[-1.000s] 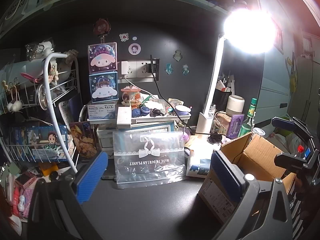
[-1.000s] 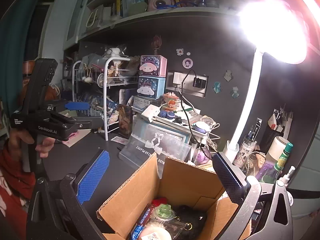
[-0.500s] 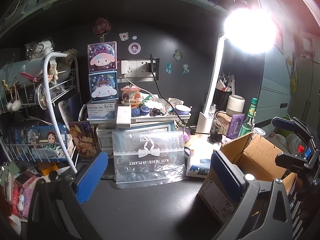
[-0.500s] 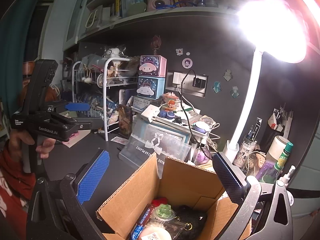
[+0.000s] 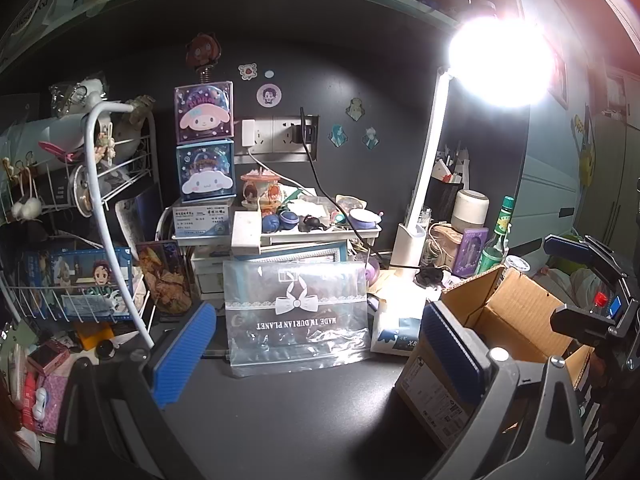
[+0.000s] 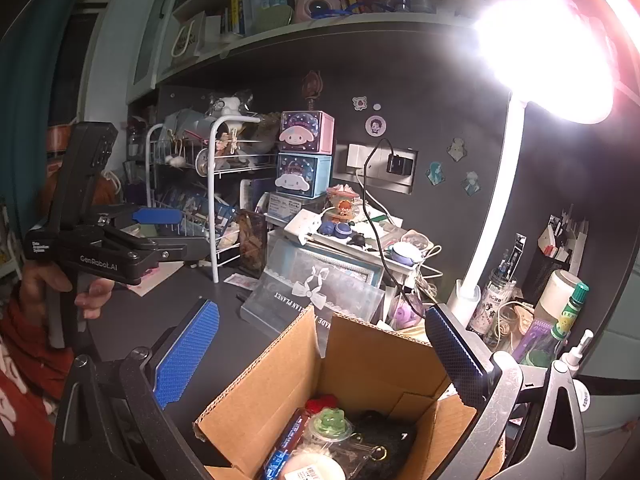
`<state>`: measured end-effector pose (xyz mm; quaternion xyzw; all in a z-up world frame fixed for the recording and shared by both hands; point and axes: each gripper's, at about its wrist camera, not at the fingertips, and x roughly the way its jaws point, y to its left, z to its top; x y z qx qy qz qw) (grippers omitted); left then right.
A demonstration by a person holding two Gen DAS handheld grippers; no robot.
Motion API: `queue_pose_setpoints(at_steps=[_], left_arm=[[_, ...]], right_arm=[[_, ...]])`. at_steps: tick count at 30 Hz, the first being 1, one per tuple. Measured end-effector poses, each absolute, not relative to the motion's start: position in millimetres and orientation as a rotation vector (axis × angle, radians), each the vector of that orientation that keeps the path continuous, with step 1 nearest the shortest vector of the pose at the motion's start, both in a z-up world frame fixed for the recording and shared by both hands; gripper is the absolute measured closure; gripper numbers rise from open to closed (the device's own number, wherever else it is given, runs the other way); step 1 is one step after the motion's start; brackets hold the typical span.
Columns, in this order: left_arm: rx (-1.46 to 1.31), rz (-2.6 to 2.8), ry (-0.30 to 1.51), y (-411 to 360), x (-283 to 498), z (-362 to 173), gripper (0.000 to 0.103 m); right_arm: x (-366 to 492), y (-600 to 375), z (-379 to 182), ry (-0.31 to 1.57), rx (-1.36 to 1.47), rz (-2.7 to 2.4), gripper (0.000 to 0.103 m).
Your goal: Organize objects
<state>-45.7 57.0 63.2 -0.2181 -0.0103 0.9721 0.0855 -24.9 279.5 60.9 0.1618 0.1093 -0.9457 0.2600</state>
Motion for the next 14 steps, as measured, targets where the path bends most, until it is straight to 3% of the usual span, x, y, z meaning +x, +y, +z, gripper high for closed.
queue_pose_setpoints(at_steps=[14], left_arm=[[-0.651,2.905,-0.033,56.9,-47.0,63.0,0.001]], right_arm=[[-24.9,279.8,60.8,0.29,0.439,-2.562,0.0]])
